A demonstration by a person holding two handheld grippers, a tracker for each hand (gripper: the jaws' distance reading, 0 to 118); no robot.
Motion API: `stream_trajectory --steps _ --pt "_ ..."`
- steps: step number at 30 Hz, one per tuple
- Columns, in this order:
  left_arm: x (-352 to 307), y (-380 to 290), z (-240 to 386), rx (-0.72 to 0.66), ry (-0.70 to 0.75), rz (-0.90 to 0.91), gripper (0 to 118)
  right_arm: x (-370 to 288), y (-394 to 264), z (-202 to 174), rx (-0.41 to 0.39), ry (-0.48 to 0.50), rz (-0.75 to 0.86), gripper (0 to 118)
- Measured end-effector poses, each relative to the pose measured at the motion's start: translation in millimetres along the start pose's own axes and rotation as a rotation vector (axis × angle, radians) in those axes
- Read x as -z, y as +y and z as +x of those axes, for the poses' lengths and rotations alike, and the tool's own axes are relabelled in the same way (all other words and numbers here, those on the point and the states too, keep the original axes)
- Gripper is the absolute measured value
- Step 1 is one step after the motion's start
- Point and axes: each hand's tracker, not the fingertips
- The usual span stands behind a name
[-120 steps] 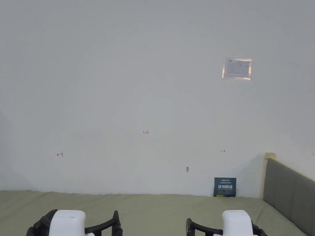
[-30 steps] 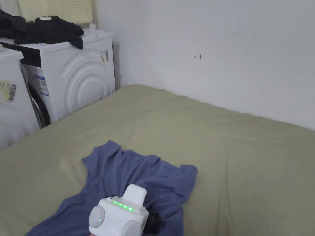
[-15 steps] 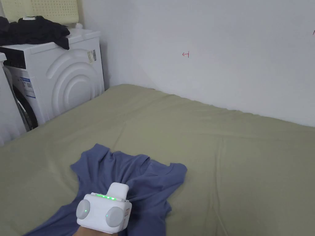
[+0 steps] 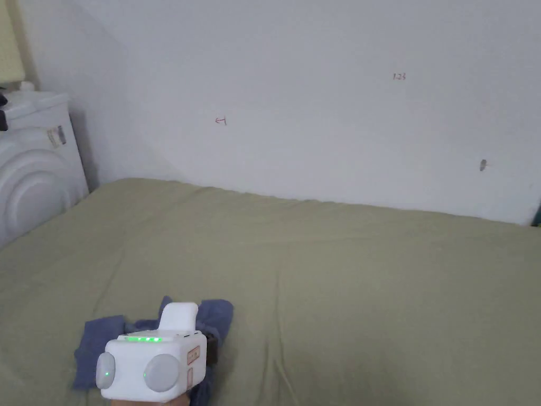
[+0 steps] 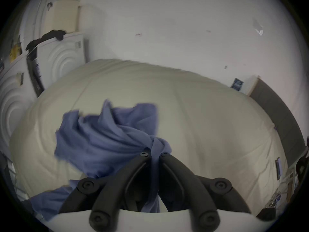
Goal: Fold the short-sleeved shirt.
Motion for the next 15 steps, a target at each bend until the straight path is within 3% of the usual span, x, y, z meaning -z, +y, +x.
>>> stream_trajectory --steps 9,15 --pt "-21 48 228 0.147 -0.353 0.127 2 -74 -26 95 0.105 -0.188 0.022 1" --pt "-36 41 366 0.211 -0.58 0.155 2 -115 -53 153 0.147 -0.284 0.014 1"
